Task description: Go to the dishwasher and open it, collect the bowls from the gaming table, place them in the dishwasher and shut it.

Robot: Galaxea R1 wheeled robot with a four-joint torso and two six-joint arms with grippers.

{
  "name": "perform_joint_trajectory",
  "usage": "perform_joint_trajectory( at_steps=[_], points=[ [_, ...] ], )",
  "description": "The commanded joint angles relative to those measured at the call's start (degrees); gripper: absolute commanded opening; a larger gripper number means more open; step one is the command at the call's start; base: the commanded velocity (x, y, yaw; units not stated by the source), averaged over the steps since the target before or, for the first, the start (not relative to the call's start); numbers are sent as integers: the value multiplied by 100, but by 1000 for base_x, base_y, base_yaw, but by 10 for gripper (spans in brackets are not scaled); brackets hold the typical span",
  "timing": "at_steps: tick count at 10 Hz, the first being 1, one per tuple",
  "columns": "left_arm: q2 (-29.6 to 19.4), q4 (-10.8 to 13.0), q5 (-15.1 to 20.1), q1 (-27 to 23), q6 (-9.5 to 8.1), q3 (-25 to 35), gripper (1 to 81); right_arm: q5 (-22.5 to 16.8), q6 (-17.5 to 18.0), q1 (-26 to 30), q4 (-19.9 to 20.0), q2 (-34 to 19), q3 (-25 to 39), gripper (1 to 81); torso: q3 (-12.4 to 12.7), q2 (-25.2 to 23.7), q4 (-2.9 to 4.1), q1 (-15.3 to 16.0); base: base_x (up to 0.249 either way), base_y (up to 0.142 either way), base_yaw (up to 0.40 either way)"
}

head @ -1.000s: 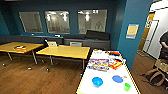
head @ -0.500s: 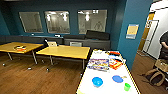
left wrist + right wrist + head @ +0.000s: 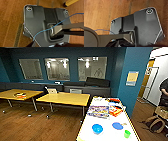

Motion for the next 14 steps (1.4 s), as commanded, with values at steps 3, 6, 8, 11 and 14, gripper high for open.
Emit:
perform_joint_trajectory(
  at_steps=[3,6,8,11,14],
  points=[
    [-430,378,444,-251,-295,792,811,-198,13,262,23,-264,253,811,0,0,0,0,0,0,0],
    [-157,378,163,-260,-295,468,811,-206,13,297,32,-246,244,811,0,0,0,0,0,0,0],
    [-132,378,-4,-251,-295,292,811,-215,13,314,32,-229,200,811,0,0,0,0,0,0,0],
    [-43,378,-4,-277,-295,37,811,-224,13,323,40,-202,192,811,0,0,0,-2,0,0,0],
    [167,378,321,-286,-295,-656,811,-224,13,314,32,-176,192,811,0,0,0,-2,0,0,0]
  ],
)
